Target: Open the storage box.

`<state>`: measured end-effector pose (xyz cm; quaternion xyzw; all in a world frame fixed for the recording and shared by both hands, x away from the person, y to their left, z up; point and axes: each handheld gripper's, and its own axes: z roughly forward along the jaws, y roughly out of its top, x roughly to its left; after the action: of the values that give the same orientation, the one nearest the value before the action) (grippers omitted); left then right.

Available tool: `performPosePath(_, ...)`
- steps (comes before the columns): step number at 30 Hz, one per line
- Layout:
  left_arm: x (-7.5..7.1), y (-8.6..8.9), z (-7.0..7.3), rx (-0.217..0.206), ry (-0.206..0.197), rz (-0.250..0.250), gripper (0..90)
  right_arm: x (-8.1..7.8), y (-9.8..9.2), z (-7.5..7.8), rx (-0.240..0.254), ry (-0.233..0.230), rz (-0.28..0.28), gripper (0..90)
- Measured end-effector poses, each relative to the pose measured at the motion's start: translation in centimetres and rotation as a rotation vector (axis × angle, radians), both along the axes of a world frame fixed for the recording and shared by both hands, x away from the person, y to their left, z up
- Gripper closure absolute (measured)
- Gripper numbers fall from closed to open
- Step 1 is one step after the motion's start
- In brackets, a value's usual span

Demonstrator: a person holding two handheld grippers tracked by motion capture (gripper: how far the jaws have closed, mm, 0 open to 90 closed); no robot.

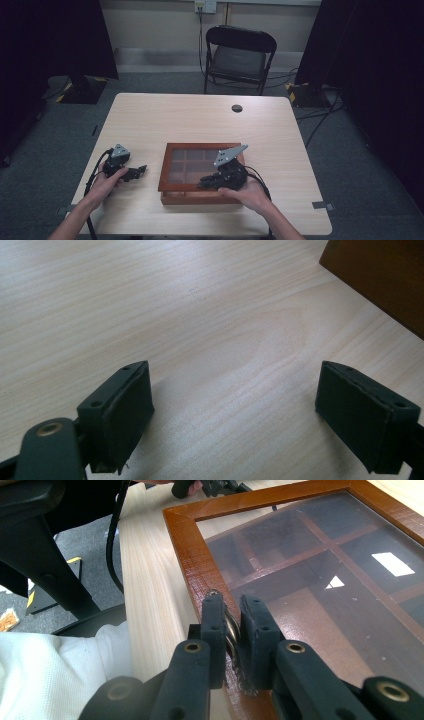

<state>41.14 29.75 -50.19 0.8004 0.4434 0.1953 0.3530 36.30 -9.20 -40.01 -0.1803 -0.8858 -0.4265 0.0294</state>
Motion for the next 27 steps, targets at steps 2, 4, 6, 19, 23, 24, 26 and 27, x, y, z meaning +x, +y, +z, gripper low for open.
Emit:
performPosePath(2,0.0,0.0,0.0,0.000,0.000,0.000,14.5,0.1,0.0,0.2,0.004,-0.004,0.003,81.5)
performPosePath(4,0.0,0.0,0.0,0.001,0.000,0.000,14.5,0.1,-0.1,0.3,0.008,-0.001,0.005,81.5)
performPosePath(6,0.0,0.0,0.0,0.000,0.000,0.000,14.5,0.1,-0.1,0.5,0.007,-0.004,0.006,81.6)
performPosePath(19,0.0,0.0,0.0,0.001,0.000,0.000,14.4,0.2,-0.1,1.6,0.018,-0.014,0.001,81.7)
performPosePath(23,0.0,0.0,0.0,0.001,0.000,0.000,14.5,0.3,-0.2,1.8,0.023,-0.015,-0.001,81.7)
performPosePath(24,0.0,0.0,0.0,0.002,0.000,-0.001,14.5,0.3,-0.2,1.9,0.023,-0.016,-0.003,81.7)
performPosePath(26,0.0,0.0,0.0,0.002,-0.002,0.000,14.5,0.4,-0.1,2.1,0.024,-0.017,-0.001,81.7)
performPosePath(27,0.0,0.0,0.0,0.001,0.000,0.000,14.5,0.5,-0.2,2.2,0.023,-0.018,-0.001,81.7)
